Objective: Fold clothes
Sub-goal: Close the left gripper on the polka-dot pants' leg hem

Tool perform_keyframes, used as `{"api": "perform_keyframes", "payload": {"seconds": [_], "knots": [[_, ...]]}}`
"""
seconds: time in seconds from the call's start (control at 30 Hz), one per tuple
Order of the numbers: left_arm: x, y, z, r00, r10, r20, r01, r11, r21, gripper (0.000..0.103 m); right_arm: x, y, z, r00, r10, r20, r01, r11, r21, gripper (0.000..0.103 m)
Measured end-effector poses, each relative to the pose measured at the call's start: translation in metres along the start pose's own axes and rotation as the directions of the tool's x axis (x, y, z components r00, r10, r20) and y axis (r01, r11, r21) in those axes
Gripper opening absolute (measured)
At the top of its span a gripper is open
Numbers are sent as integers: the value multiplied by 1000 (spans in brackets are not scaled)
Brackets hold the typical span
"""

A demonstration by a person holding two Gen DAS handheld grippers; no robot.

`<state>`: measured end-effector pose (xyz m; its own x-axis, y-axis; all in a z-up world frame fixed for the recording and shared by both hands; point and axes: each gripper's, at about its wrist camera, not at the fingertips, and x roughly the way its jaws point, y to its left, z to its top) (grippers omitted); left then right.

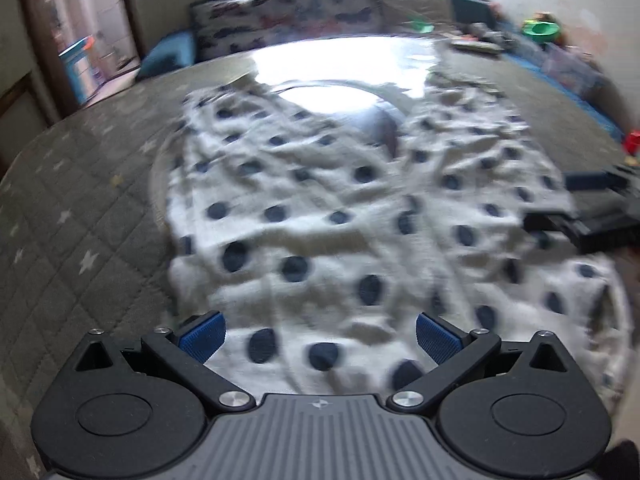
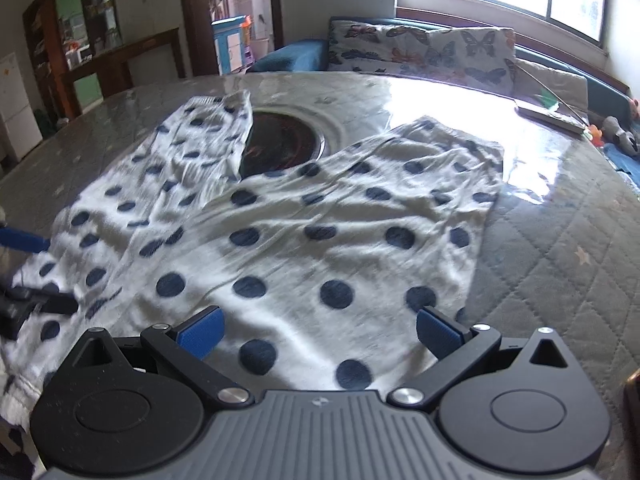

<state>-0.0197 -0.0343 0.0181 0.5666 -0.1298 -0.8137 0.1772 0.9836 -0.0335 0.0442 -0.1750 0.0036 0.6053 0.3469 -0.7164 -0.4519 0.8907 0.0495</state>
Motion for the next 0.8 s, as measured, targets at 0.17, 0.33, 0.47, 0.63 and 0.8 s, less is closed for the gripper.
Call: {"api": "perform_keyframes", "payload": {"seconds": [0.17,0.33,0.47,0.63,0.8], "knots": [[-19,-34,-1,991,-128,35,123,986,110,103,-7,-27,15,1000,-2,25,0,998,61,103],[-30,-82,-3,950,-312,25,296,921,253,103,-12,-54,32,999,-10,39,6,993,117,103],[-30,-107,-7,924,-382,-8,364,874,323,103,-9,-75,40,999,-42,27,37,988,149,101],[-28,-123,-12,895,-441,-62,431,821,376,80,-1,-99,47,999,-38,7,36,978,207,94],[-12,-132,-14,903,-413,-118,425,822,380,52,11,-122,50,999,-35,-10,36,962,269,88]]}}
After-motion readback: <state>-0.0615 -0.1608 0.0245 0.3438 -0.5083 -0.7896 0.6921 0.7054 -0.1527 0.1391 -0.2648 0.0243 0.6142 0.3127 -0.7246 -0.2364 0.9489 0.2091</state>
